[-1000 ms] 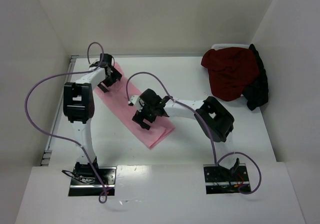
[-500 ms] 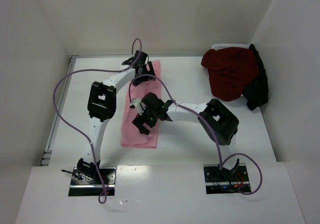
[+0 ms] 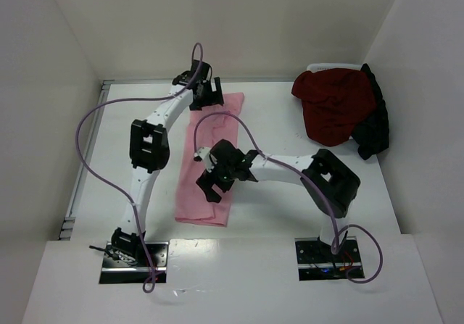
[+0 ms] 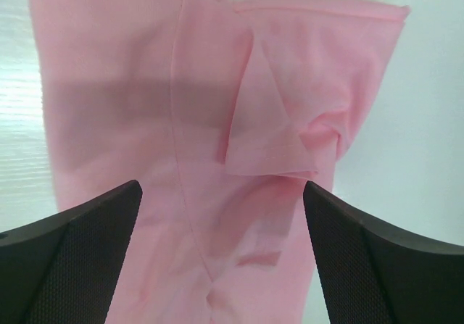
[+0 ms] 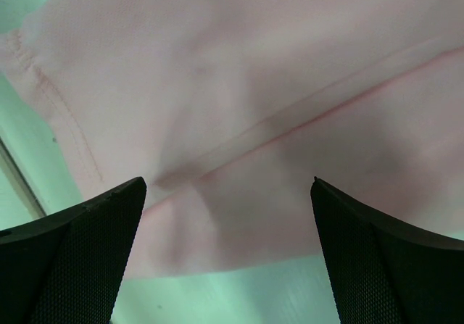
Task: Fold and stack the t-shirts
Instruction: Rotate the tshirt 90 degrees
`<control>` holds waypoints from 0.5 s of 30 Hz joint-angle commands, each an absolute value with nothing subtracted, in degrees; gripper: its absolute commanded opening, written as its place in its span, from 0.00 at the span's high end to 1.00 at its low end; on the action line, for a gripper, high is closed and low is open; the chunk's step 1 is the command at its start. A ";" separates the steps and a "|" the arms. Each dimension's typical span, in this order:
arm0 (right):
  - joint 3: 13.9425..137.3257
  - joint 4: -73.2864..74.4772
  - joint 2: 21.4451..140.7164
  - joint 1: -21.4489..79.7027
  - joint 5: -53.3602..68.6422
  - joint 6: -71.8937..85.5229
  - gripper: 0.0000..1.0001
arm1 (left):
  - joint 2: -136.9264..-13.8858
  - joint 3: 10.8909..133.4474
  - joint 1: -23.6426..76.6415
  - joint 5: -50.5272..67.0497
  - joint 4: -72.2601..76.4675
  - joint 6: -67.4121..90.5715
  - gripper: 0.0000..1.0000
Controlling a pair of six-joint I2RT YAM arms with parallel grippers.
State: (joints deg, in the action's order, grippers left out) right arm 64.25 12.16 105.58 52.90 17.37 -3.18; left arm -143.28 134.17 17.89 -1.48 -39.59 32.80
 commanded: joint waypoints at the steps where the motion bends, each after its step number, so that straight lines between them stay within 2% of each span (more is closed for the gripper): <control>1: 66.00 14.77 98.63 52.57 12.85 -0.36 0.00 | -137.57 137.81 16.35 -2.37 -41.31 29.44 0.00; 6: 73.29 14.77 91.16 45.54 7.92 4.56 0.00 | -130.71 137.56 13.54 -1.85 -41.92 26.11 0.00; 8: 78.12 14.77 91.14 39.84 7.38 6.32 0.00 | -126.23 134.84 13.01 -1.85 -42.45 26.10 0.00; 12: 86.99 15.46 99.63 29.11 7.91 12.73 0.00 | -114.37 114.57 13.01 -3.34 -34.84 28.38 0.00; 13: 91.36 16.08 101.93 27.35 9.39 14.22 0.05 | -109.39 104.52 13.01 -2.82 -33.06 29.17 0.00; 15: 95.69 17.48 106.68 23.66 12.28 17.66 0.10 | -105.05 95.76 13.01 -2.02 -29.90 31.81 0.00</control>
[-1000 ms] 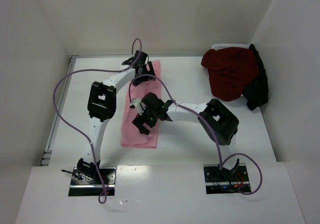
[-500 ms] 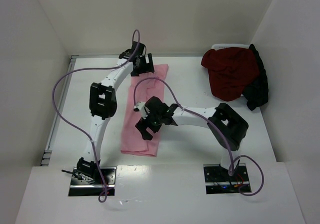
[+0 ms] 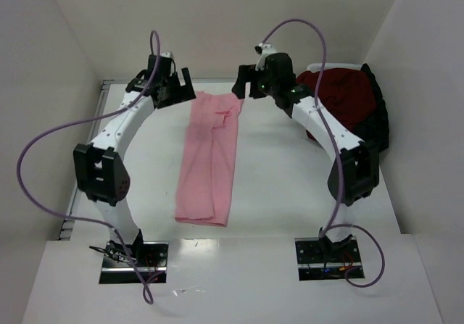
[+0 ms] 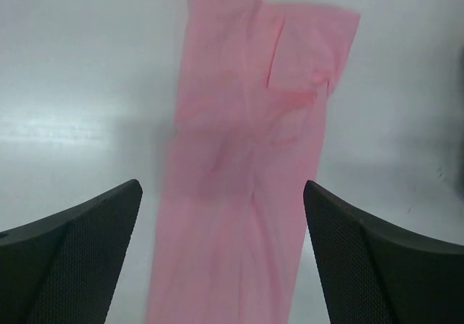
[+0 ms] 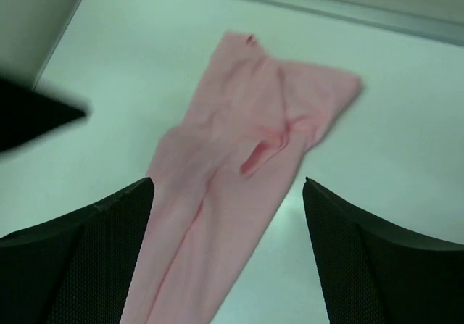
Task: Fold and stack the t-shirts
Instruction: Rotate the tshirt 90 degrees
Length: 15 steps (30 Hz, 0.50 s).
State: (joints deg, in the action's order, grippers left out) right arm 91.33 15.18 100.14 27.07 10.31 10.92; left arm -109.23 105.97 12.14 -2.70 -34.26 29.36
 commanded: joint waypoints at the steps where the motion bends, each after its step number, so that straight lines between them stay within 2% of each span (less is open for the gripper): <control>1: 99.19 18.01 110.96 23.64 12.30 18.19 0.12 | -101.64 92.15 12.49 -1.24 -29.27 32.51 0.00; 7: 106.69 19.34 122.16 23.12 15.72 20.39 0.17 | -94.41 73.51 13.88 3.16 -30.05 34.28 0.00; 15: 112.06 18.29 130.51 24.95 17.31 20.21 0.20 | -89.30 58.55 15.12 5.97 -30.58 38.85 0.01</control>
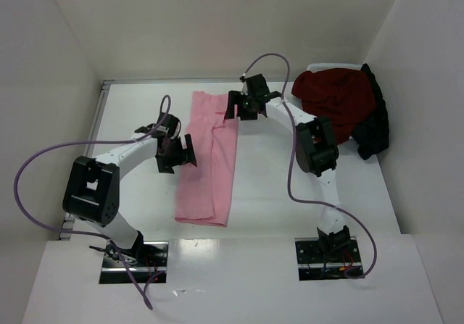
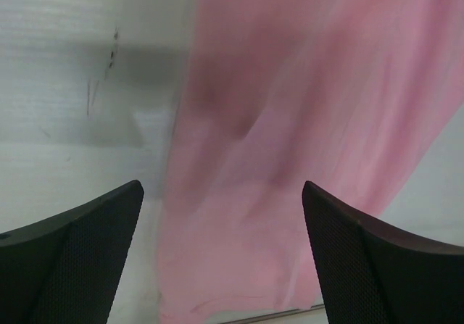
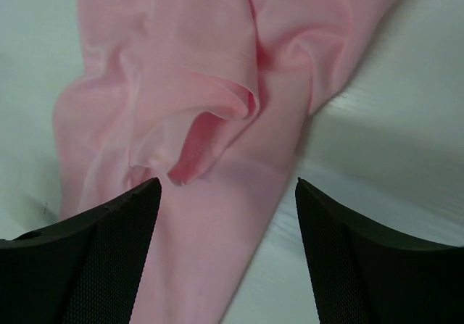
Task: Fold and stack the t-shirts
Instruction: Rotate the tshirt 90 degrees, then grab the bottom of the folded rectangular tshirt with both arms
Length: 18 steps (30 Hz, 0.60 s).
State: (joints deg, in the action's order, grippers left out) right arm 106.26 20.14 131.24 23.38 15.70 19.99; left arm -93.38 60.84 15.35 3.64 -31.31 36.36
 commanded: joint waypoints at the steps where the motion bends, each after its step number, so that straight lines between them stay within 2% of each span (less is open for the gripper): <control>1: 113.63 18.28 131.13 24.96 16.71 19.61 0.20 | -88.60 57.75 15.12 6.67 -30.59 39.46 0.03; 13: 132.95 23.90 142.02 27.07 12.31 16.70 0.21 | -86.92 50.19 16.26 11.33 -30.59 40.61 0.06; 18: 142.81 31.10 149.84 28.12 8.62 13.19 0.28 | -86.92 49.14 19.41 12.48 -30.59 39.99 0.11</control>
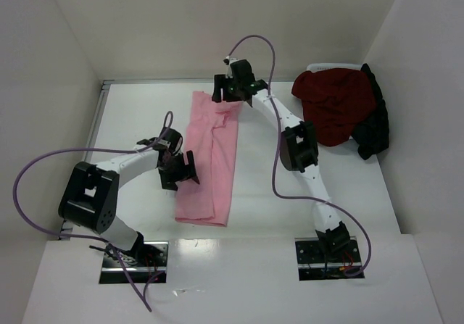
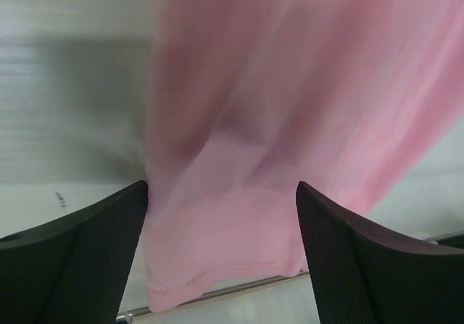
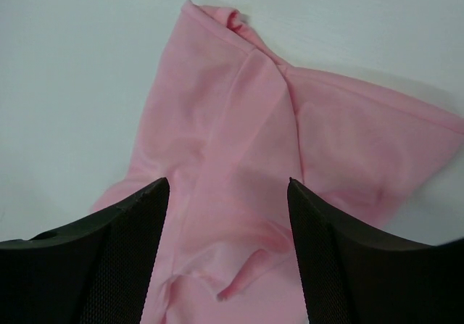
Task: Fold and stack the t-shirts
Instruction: Grab the bottom of the folded rectangular tshirt with both arms
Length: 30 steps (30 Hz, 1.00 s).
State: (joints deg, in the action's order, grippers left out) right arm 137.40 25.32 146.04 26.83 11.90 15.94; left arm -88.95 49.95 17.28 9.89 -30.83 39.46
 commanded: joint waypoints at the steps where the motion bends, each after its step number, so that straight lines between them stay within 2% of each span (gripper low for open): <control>1: 145.78 31.98 150.90 28.13 8.00 12.14 0.29 | -87.45 49.13 19.42 12.48 -30.59 40.60 0.11; 15: 148.54 33.75 154.60 30.59 3.17 8.96 0.38 | -88.51 47.99 23.03 13.01 -30.59 42.28 0.13; 21: 149.23 33.22 156.44 31.11 -1.05 8.35 0.50 | -89.03 47.46 23.03 13.54 -30.59 42.28 0.13; 28: 150.99 33.22 157.50 31.11 -3.52 7.73 0.52 | -89.03 46.93 23.03 14.67 -31.11 42.28 0.13; 30: 151.52 33.22 158.02 31.64 -4.12 7.21 0.47 | -89.03 46.93 23.03 15.29 -31.11 41.75 0.13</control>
